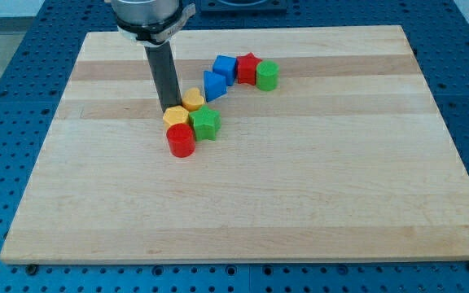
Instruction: Move the green circle to the red circle
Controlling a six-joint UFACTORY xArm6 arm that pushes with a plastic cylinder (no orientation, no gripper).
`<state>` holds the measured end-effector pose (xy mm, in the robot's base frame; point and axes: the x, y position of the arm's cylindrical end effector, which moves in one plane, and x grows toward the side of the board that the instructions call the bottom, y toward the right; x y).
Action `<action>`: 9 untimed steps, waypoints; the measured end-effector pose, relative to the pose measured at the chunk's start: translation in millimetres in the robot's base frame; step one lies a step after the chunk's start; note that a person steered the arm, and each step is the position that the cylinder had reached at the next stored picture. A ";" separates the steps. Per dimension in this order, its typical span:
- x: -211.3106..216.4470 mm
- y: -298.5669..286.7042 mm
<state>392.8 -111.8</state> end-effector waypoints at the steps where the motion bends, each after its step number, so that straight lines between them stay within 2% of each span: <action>1: 4.7 6.0; 9: 4.6 41.9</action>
<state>397.4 -69.9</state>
